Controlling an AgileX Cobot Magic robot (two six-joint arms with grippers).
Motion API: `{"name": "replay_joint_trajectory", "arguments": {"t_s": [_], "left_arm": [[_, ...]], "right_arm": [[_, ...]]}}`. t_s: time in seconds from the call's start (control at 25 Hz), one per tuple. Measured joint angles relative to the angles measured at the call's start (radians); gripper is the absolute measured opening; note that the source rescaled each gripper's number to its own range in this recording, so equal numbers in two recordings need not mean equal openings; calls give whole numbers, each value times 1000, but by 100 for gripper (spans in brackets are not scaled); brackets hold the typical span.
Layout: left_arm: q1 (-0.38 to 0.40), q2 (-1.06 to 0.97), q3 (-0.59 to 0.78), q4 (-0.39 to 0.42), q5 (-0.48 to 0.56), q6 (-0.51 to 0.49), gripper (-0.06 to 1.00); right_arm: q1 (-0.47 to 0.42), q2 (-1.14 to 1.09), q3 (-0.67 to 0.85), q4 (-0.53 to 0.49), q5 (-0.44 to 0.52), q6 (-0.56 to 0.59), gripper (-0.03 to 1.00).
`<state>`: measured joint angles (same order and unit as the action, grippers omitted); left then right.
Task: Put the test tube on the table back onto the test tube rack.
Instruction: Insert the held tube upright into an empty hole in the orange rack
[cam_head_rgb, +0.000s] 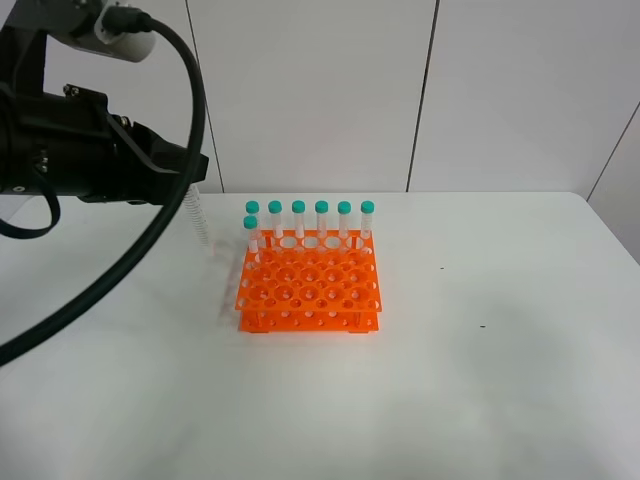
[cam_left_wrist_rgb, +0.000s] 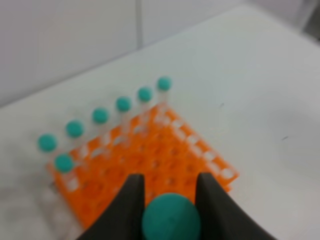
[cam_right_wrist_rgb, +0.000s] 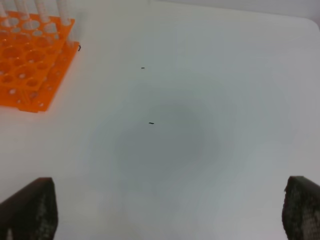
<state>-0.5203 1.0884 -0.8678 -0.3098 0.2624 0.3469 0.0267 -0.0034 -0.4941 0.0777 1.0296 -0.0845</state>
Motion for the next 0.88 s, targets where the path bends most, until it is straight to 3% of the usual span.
{"name": "replay_joint_trajectory", "arguments": {"t_s": [0.04, 0.08, 0.16, 0.28, 0.36, 0.68, 0.88], "left_arm": [[-13, 0, 1, 78, -19, -80, 0], [-30, 0, 13, 195, -101, -204, 0], [-32, 2, 42, 232, -207, -262, 0], [-32, 36, 91, 247, -387, -268, 0], [-32, 81, 102, 247, -440, -250, 0], [-106, 331, 98, 310, -556, -221, 0], [-150, 467, -11, 331, -533, -220, 0]], "right_arm": [[0, 0, 0, 1, 0, 0, 100], [0, 0, 0, 1, 0, 0, 100], [0, 0, 0, 1, 0, 0, 100], [0, 0, 0, 1, 0, 0, 100], [0, 0, 0, 1, 0, 0, 100], [0, 0, 0, 1, 0, 0, 100], [0, 0, 0, 1, 0, 0, 100]]}}
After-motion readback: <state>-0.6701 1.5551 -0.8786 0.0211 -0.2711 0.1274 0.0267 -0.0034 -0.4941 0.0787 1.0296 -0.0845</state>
